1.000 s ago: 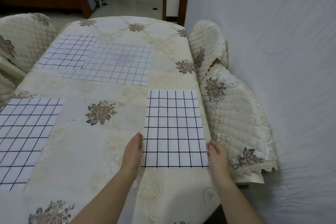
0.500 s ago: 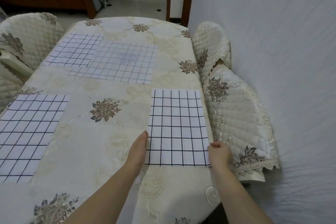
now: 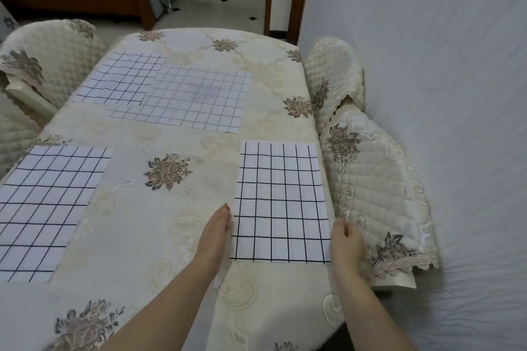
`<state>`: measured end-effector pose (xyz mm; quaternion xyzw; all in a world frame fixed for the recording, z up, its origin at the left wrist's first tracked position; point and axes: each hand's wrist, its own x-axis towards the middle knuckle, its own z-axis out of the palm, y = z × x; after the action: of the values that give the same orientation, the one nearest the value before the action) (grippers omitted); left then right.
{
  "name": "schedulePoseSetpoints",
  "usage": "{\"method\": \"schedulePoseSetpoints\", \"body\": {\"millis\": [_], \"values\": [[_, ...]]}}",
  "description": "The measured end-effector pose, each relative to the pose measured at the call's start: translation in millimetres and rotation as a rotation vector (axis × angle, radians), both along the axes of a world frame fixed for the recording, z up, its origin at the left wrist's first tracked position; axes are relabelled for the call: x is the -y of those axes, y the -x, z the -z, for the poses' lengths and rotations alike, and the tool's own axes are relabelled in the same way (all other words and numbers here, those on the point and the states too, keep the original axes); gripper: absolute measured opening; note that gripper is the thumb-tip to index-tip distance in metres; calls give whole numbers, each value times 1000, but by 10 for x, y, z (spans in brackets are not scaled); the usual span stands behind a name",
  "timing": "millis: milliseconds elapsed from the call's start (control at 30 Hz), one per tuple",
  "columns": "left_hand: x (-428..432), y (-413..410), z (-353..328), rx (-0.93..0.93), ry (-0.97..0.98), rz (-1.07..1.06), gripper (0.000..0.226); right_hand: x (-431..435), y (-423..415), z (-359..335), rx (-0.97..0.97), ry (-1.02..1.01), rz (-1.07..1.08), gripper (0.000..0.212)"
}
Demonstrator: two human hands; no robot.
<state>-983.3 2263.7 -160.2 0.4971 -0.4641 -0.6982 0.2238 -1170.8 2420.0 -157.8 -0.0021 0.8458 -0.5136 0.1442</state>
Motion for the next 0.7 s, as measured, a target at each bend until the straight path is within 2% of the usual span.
{"method": "schedulePoseSetpoints", "body": {"millis": [267,500,700], "values": [[-13,-64,-96,-3,21,-139,33,252,-295,-72,337,332,-85,29],[-40,-272,-185,6,96,-275,28,388,-543,-47,378,334,-196,23],[-59,-687,-210,40,125,-396,31,622,-844,-13,374,302,-326,26]]}}
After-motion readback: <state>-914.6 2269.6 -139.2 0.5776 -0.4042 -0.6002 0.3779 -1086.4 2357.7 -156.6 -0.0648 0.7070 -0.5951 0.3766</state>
